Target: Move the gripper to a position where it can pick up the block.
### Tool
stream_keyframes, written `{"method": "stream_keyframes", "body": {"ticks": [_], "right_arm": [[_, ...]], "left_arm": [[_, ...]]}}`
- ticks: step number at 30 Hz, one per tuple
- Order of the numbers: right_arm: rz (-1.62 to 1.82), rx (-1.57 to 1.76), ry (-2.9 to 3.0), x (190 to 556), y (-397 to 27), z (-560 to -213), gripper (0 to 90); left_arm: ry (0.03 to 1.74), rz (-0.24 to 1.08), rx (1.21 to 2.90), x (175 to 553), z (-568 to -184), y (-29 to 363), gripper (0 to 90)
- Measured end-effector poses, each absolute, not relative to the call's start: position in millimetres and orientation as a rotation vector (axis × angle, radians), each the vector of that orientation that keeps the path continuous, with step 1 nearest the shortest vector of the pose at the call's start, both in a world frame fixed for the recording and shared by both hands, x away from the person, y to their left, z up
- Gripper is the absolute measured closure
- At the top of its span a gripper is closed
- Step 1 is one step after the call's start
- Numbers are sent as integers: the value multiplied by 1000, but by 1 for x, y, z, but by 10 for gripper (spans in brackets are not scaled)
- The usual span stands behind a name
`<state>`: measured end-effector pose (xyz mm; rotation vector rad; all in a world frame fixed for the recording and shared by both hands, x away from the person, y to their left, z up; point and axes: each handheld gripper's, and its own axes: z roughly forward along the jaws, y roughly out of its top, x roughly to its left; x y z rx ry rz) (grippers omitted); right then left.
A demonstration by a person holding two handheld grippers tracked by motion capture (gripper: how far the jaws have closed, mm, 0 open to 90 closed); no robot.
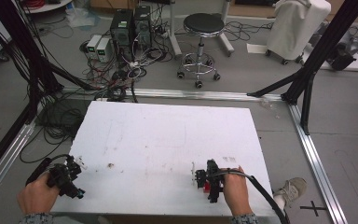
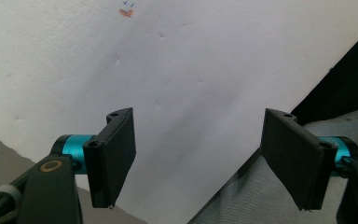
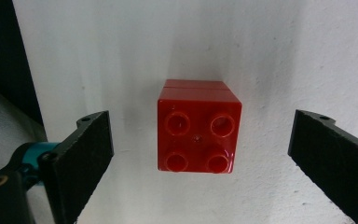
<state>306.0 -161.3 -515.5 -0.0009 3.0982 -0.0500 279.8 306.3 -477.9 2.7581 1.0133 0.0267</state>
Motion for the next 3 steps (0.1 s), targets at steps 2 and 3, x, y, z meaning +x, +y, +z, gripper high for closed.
{"method": "stream_keyframes", "body": {"ticks": [2,3], "right_arm": [[-36,-21,3095,307,-161,-516,59],[-46,-5,3097,306,-161,-516,59]], "left_arm": [[1009,32,2760,280,-478,306,268],[1009,30,2757,280,-478,306,268]]}}
